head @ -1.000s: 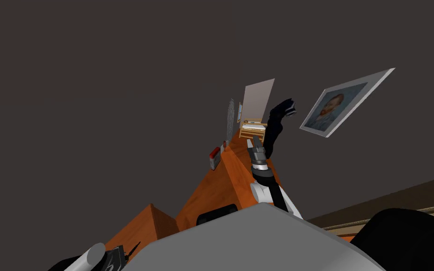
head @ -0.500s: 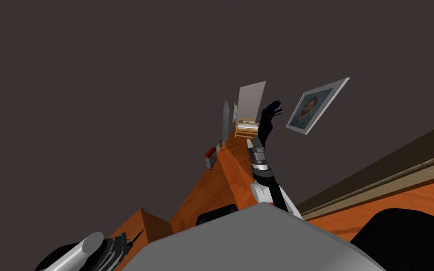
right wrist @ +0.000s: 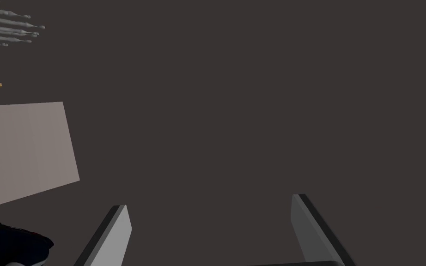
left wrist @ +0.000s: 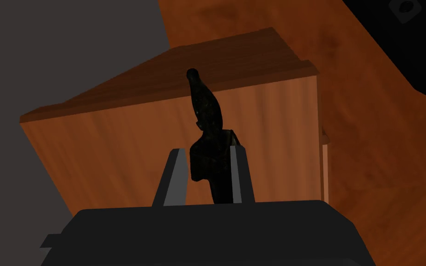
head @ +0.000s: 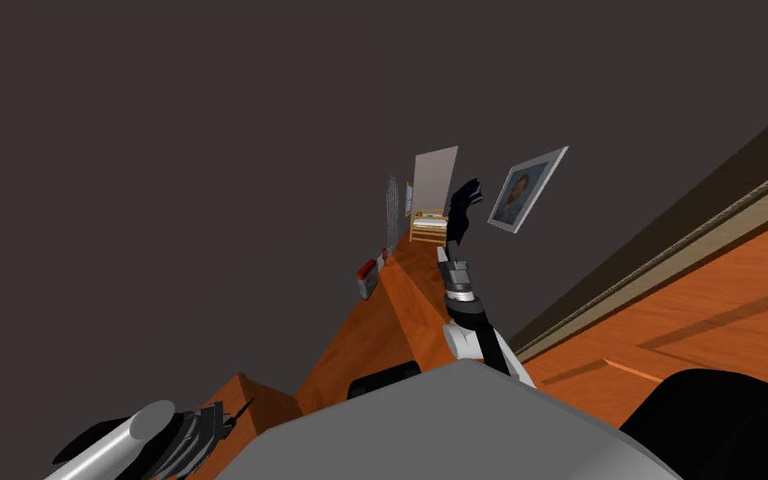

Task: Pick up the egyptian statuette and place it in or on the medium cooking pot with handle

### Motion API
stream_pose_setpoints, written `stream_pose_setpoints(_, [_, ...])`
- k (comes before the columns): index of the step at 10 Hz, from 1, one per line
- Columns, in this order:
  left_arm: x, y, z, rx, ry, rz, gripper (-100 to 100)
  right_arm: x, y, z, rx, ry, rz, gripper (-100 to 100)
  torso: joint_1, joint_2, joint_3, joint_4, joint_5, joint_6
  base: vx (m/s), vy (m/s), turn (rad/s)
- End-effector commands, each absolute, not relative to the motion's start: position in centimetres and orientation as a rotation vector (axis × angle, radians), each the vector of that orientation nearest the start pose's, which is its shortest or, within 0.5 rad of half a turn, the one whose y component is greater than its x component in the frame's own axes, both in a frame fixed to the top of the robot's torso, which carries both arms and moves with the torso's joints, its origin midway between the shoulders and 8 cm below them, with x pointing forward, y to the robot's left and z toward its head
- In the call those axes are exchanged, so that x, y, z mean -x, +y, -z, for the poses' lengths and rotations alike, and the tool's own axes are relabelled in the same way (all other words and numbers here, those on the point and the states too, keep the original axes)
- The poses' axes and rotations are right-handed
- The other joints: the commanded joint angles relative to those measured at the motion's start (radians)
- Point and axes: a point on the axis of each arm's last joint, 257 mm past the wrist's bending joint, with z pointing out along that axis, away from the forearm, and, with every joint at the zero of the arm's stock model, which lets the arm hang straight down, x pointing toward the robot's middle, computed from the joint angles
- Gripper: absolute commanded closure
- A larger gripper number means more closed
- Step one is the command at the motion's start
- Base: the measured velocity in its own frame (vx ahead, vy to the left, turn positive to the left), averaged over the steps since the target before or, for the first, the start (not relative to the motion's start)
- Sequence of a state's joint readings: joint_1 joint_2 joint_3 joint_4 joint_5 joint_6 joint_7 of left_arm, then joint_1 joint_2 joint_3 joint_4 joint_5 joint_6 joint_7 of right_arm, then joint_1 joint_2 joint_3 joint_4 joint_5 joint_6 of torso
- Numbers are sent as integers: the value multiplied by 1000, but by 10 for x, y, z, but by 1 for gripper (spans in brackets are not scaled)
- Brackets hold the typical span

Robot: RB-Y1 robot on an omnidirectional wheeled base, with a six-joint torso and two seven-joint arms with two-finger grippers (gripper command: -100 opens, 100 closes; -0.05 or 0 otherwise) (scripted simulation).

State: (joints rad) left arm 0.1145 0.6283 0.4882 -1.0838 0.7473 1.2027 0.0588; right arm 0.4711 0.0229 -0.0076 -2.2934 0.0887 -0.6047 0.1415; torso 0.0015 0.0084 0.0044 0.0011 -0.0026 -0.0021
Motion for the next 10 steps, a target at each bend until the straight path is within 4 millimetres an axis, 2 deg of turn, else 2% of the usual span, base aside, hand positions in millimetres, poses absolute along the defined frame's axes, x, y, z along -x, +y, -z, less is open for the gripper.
stream_pose_setpoints(1, [-219, 572, 459, 2843, 1149, 269, 100, -325, -264, -57, -453, 573, -1145, 0, 0, 0, 0, 0, 0, 0, -85, 5, -92])
stream_pose_setpoints(4, [-212, 575, 445, 2870, 1161, 261, 100, -325, -264, -57, -453, 573, -1145, 0, 4, 3, 2, 0, 1, -1, -122, 28, -77])
stream_pose_setpoints(10, [-179, 587, 426, 2951, 1112, 202, 100, -325, -264, -57, -453, 573, -1145, 0, 11, 5, 2, 0, 2, -3, -125, 92, -44])
